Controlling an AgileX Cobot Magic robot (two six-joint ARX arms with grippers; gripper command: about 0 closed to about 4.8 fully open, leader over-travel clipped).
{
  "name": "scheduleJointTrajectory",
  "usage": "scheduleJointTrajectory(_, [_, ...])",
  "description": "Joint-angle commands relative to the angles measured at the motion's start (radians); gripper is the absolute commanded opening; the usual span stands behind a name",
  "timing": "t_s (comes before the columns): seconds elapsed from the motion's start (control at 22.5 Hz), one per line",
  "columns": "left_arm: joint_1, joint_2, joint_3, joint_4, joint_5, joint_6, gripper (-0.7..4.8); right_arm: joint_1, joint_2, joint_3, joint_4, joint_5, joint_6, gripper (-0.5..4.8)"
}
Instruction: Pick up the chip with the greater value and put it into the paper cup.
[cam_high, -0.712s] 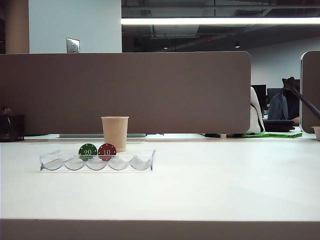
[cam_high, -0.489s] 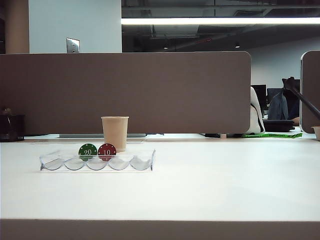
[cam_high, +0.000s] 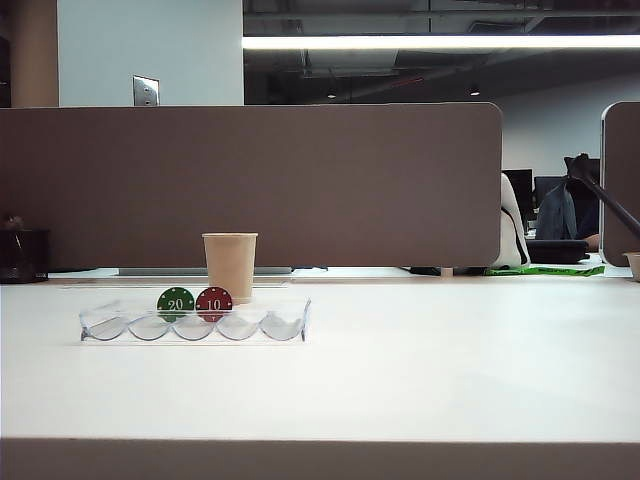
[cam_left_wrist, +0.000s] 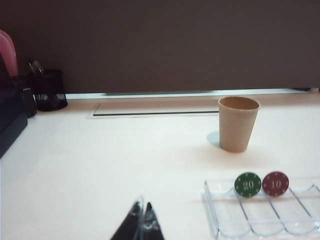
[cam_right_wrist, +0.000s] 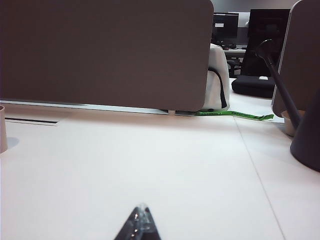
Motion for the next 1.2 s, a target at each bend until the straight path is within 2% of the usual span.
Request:
scheduleJointTrajectory(0.04, [0.001, 0.001, 0.003, 0.066, 0.000, 0.000, -0.05, 0.002, 0.000, -0.001, 0.012, -0.003, 0.002, -0.06])
scheduleJointTrajectory(0.27, [0.002, 0.001, 0.003, 0.104, -0.005, -0.005, -0.06, 0.001, 0.000, 0.000, 0.011, -0.003, 0.002, -0.06])
scheduleJointTrajectory(0.49, [0.001, 0.001, 0.016, 0.084, 0.034, -0.007, -0.06, 0.002, 0.000, 0.013, 0.010, -0.003, 0.002, -0.06])
scheduleJointTrajectory(0.62, [0.001, 0.002, 0.097, -0.066, 0.045, -0.007, -0.06, 0.002, 0.001, 0.053, 0.008, -0.003, 0.002, -0.06])
scheduleJointTrajectory(0.71, [0.000, 0.008, 0.146, -0.108, 0.050, -0.007, -0.06, 0.001, 0.004, 0.090, -0.017, 0.000, 0.001, -0.06])
scheduleJointTrajectory(0.89, [0.000, 0.080, 0.252, -0.152, 0.097, 0.012, -0.06, 0.002, 0.012, 0.193, -0.162, 0.001, -0.055, -0.06])
scheduleJointTrajectory(0.93, [0.000, 0.124, 0.290, -0.151, 0.118, 0.049, -0.05, 0.001, 0.029, 0.232, -0.194, 0.001, -0.072, -0.06])
scheduleJointTrajectory(1.11, [0.001, 0.269, 0.401, -0.181, 0.169, 0.058, -0.06, 0.002, 0.128, 0.328, -0.238, -0.016, -0.073, -0.06])
scheduleJointTrajectory(1.2, [0.001, 0.347, 0.452, -0.223, 0.204, 0.083, -0.06, 0.003, 0.198, 0.379, -0.257, -0.067, -0.073, -0.06])
